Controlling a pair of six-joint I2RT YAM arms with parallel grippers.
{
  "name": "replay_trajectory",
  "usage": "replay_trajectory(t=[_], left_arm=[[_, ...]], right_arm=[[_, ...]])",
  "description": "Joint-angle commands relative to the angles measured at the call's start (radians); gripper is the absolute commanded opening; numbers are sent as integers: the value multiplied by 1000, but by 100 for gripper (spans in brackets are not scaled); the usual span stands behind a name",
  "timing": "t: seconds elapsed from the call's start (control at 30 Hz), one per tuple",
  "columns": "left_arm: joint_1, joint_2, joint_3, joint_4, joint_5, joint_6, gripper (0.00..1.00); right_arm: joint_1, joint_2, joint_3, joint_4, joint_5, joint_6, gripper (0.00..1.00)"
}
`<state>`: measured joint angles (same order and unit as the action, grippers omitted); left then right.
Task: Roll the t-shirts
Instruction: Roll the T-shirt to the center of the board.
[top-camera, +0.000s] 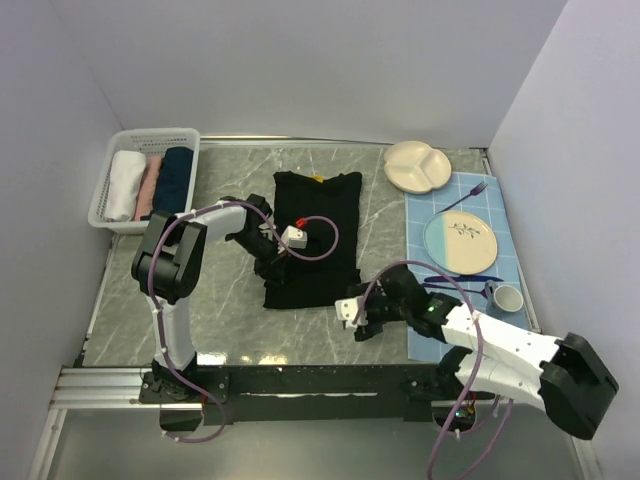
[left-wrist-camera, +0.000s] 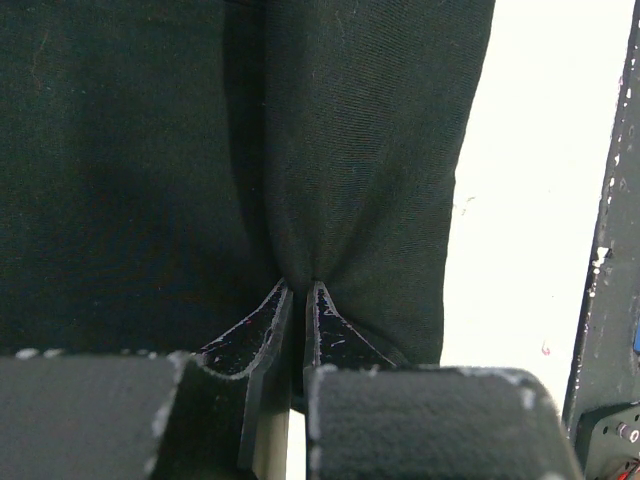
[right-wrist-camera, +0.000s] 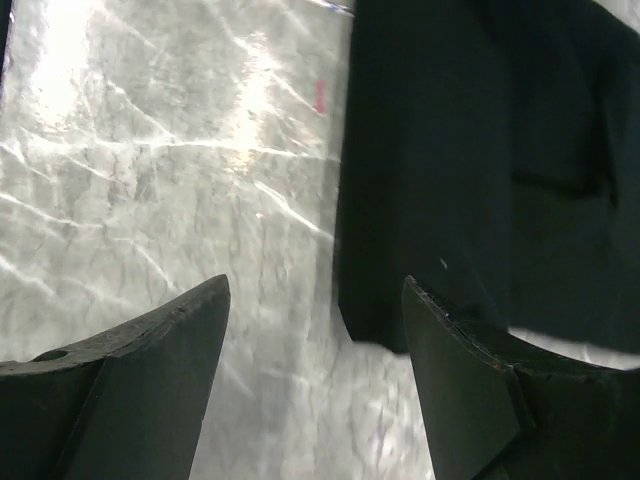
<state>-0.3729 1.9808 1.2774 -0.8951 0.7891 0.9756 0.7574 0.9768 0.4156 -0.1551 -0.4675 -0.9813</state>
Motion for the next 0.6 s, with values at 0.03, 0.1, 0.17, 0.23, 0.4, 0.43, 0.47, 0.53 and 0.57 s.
replay_trajectory(t=[0.03,0.1,0.17,0.23,0.4,0.43,0.47,0.53,0.57], left_arm=[[2,3,-33,85,-136,20,10],[-1,4,-33,85,-133,14,10],[-4,4,-33,84,-131,15,10],[-6,3,-35,82,-134,18,10],[-6,27,-4,55,-128,28,10],[-6,30,0,51,-128,29,10],[-6,33,3,51,-129,31,10],[-6,36,5,51,-126,34,10],[-6,38,5,51,-120,37,9]], right_arm=[[37,87,3,242,121,-57,77],[48,123,18,279,144,-56,76],[51,157,22,304,167,-60,76],[49,181,20,339,170,-77,76],[51,243,42,296,164,-108,75],[53,262,42,301,170,-108,75],[54,275,45,299,184,-112,75],[53,319,54,315,204,-119,74],[53,338,55,324,214,-119,74]])
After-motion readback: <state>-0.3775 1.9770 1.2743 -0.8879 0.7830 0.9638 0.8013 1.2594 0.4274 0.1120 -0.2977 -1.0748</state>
